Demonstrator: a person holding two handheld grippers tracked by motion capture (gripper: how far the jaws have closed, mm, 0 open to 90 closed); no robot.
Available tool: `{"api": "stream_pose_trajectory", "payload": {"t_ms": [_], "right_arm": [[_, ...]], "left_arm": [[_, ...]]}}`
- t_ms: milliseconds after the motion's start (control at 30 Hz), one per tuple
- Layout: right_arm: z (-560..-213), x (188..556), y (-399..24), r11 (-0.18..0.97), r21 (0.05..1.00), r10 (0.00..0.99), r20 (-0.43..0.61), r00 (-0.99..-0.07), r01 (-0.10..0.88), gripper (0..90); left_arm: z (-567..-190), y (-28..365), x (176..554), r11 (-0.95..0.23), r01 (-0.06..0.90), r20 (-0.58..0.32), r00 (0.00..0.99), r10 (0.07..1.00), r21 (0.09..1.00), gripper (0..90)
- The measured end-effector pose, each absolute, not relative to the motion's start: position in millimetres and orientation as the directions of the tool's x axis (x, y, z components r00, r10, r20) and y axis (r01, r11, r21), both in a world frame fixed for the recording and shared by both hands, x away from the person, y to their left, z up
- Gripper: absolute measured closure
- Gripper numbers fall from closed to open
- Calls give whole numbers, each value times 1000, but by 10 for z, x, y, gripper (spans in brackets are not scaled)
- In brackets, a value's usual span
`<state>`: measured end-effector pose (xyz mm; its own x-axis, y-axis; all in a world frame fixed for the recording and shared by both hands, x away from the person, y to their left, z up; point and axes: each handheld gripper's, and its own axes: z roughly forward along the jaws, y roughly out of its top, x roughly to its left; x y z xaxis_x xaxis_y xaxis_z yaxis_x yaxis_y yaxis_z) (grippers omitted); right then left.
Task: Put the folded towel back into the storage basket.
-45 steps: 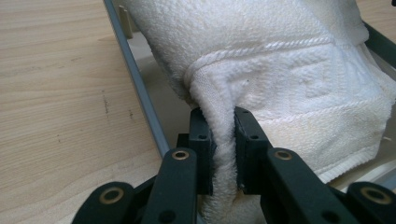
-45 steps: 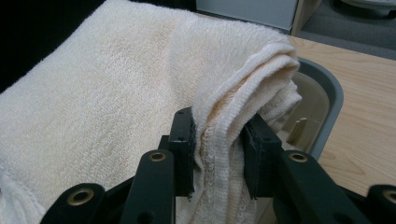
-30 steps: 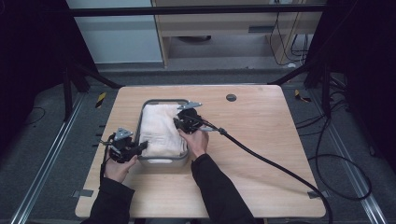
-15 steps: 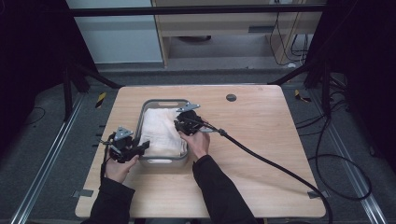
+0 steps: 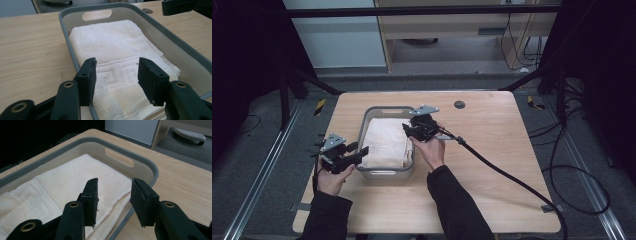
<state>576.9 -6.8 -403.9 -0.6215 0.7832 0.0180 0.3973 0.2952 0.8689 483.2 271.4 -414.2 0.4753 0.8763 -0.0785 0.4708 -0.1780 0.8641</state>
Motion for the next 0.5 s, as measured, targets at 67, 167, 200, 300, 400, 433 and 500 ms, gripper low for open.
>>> {"api": "stream_pose_trajectory", "payload": {"t_ms": [67,167,200,300,400,433,500], "right_arm": [[-3985,5731,-151,291,875,782,15,-623,387,537],[-3907,5660,-309,273,884,786,22,-617,379,470],[-3892,5644,-358,267,889,786,23,-618,373,446],[-3844,5563,-576,225,900,790,57,-610,374,355],[-3825,5492,-751,203,906,798,67,-599,372,303],[-3822,5458,-831,194,908,800,73,-595,372,285],[-3820,5409,-947,186,910,803,77,-591,371,262]], "left_arm": [[-4132,2710,4815,-187,457,-67,485,872,870,464],[-4123,2720,4793,-189,446,-64,493,868,875,441],[-4122,2727,4780,-188,443,-62,492,868,877,436],[-4138,2754,4756,-198,437,-48,491,870,878,394],[-4151,2798,4742,-187,433,-48,476,878,882,367],[-4152,2808,4739,-185,433,-49,475,878,882,356],[-4159,2822,4730,-172,429,-59,474,878,887,332]]}}
